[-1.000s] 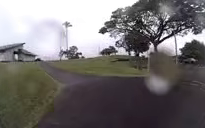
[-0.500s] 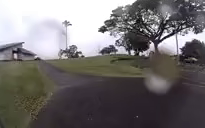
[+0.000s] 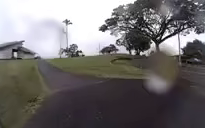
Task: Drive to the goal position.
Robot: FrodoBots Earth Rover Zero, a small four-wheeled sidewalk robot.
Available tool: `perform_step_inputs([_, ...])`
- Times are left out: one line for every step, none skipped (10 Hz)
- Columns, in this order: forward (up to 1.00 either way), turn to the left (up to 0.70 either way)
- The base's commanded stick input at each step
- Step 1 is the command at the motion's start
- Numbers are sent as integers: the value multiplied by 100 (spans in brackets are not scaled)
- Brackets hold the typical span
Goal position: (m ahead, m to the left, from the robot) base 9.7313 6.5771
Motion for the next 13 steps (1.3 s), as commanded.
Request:
perform_step_inputs([70,22])
perform_step_inputs([70,5])
perform_step_inputs([70,1])
perform_step_inputs([70,2])
perform_step_inputs([70,22])
perform_step_inputs([70,35])
perform_step_inputs([70,35])
perform_step_inputs([70,35])
perform_step_inputs([70,20])
perform_step_inputs([70,0])
perform_step_inputs([70,0])
perform_step_inputs([70,0])
perform_step_inputs([70,0])
